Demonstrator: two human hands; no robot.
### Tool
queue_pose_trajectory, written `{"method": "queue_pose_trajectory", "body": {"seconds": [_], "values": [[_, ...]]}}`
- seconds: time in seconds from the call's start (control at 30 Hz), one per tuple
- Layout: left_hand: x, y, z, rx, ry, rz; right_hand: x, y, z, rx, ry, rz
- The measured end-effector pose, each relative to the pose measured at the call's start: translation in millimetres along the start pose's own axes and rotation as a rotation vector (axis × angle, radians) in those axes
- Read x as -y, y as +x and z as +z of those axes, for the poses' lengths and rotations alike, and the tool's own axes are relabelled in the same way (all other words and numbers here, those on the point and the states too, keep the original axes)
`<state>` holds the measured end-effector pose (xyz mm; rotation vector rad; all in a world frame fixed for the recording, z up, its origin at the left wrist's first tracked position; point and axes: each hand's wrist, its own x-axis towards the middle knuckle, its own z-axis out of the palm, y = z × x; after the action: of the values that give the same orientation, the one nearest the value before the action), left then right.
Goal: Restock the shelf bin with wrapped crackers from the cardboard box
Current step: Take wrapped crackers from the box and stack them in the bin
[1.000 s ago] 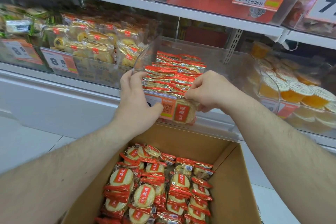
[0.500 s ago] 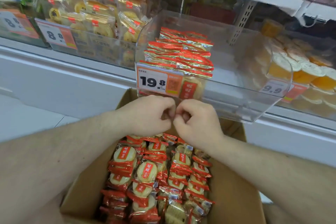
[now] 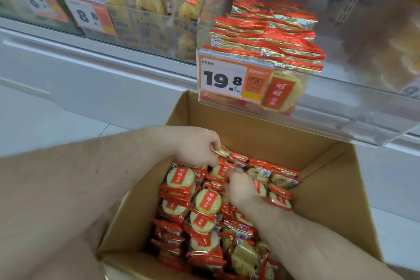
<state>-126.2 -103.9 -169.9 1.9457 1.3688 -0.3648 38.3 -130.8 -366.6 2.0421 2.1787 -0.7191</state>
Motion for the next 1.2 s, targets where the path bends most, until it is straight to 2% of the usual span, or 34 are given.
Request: {"method": "queue_pose_trajectory", "body": {"seconds": [0.13,0.2,0.3,0.37,0.47,0.53,0.57,0.6,0.67,0.73,0.77,0.83,0.93,1.2], "values": [[6.3,1.5,-1.8,-0.076,-0.14,-0.092,-0.1,-26.4,-25.3,-0.201,0.134,-0.026],[7.9,0.3,-2.6,-0.103,-0.318,-0.184,3.5,-47.0,-44.4,-0.332,0.246,-0.083],[7.0,-4.4,-4.4,-0.027,-0.524,-0.302,19.8,-76.0,-74.9,-0.481,0.387,-0.335],[5.5,-5.8,-5.9,0.011,-0.665,-0.305,36.2,-86.7,-91.9,-0.547,0.455,-0.497],[5.9,-2.4,-8.2,-0.093,-0.83,-0.224,53.0,-85.4,-100.9,-0.549,0.625,-0.607],[8.0,-3.3,-10.0,-0.184,-0.746,-0.191,48.6,-71.2,-91.4,-0.486,0.674,-0.477],[9.2,-4.7,-10.2,-0.204,-0.678,-0.188,40.6,-58.7,-82.2,-0.438,0.614,-0.362],[10.8,-5.3,-9.8,-0.21,-0.625,-0.186,29.6,-43.9,-70.7,-0.361,0.497,-0.235],[13.7,-4.5,-7.3,-0.195,-0.579,-0.183,7.4,-18.3,-42.9,-0.103,0.195,-0.051],[13.4,-2.9,-4.9,-0.191,-0.556,-0.161,-6.0,-3.7,-17.4,0.114,0.013,-0.024],[12.3,-2.5,-4.1,-0.189,-0.545,-0.147,-8.5,0.1,-7.0,0.164,-0.022,-0.038],[9.5,-2.6,-3.8,-0.193,-0.535,-0.117,-8.7,2.1,5.6,0.16,-0.049,-0.059],[5.9,-2.8,-4.1,-0.21,-0.526,-0.092,-6.9,-2.6,4.1,0.068,-0.063,-0.066],[1.6,-8.2,-7.4,-0.243,-0.63,-0.142,-19.3,-88.3,-95.2,-0.296,0.108,-0.174]]}}
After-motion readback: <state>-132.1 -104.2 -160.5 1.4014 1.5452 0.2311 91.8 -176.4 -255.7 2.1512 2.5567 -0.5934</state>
